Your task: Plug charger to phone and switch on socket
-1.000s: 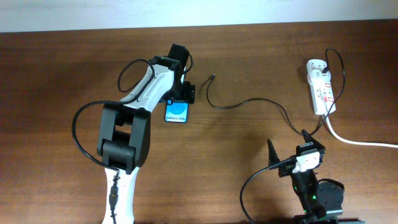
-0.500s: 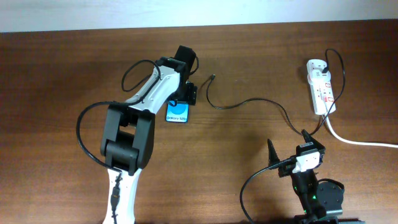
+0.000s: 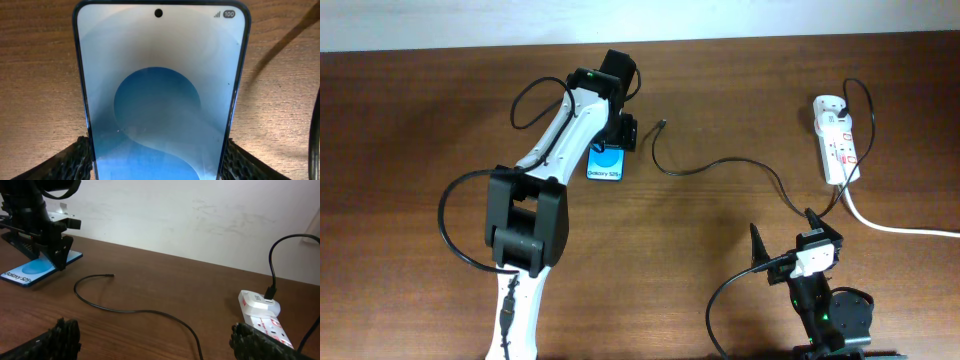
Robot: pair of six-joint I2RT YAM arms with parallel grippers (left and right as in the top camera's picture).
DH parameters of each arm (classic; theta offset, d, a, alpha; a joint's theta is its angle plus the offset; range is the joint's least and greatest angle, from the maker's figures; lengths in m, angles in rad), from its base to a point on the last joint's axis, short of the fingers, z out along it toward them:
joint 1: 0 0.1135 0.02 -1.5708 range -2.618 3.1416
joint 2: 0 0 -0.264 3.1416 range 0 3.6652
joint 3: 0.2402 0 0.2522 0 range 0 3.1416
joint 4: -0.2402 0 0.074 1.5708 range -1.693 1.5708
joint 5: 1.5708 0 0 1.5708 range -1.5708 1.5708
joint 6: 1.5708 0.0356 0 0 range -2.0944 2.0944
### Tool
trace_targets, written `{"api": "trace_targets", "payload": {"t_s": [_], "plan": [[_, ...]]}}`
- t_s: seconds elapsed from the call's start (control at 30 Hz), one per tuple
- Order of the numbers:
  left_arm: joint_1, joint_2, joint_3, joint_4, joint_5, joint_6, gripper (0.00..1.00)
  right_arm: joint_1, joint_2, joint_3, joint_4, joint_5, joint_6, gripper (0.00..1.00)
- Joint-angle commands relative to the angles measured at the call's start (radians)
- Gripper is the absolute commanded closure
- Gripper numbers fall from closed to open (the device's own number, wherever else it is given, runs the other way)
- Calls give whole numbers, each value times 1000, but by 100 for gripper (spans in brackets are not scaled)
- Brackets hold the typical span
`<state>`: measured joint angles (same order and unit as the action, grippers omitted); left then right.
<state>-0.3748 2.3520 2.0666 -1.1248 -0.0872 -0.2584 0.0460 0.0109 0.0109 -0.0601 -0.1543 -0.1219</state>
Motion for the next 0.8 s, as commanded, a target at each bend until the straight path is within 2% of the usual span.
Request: {"api": "trace_targets", "payload": {"t_s": [0.0,0.1,0.13,0.27,0.37,0.5,0.57,0.63,0.7,0.77], "plan": [[12,2,37,-13,-19,-6,68,6,-7,-5,-5,2,10,1],[30,2,82,-62,-11,-11,97,6,-7,-5,-5,2,10,2],[34,2,107,-79,-11,-10,100,6,-7,-5,-5,2,10,1],[39,2,194,-137,-10,-11,100,6,-7,-5,-5,2,10,1],[40,2,233,-153,-5,-82,100,6,-7,-5,-5,2,10,2],[57,2,240,-152,174,-220,100,6,-7,-5,-5,2,10,1],[83,2,240,-160,311,-295,100,6,-7,-5,0,1,10,1],[111,2,240,-190,414,-399,100,6,-7,-5,-3,1,10,1],[164,2,240,-260,554,-554,100,6,-7,-5,-4,1,10,2],[198,2,240,-320,649,-621,100,6,-7,-5,-4,1,10,2]]}}
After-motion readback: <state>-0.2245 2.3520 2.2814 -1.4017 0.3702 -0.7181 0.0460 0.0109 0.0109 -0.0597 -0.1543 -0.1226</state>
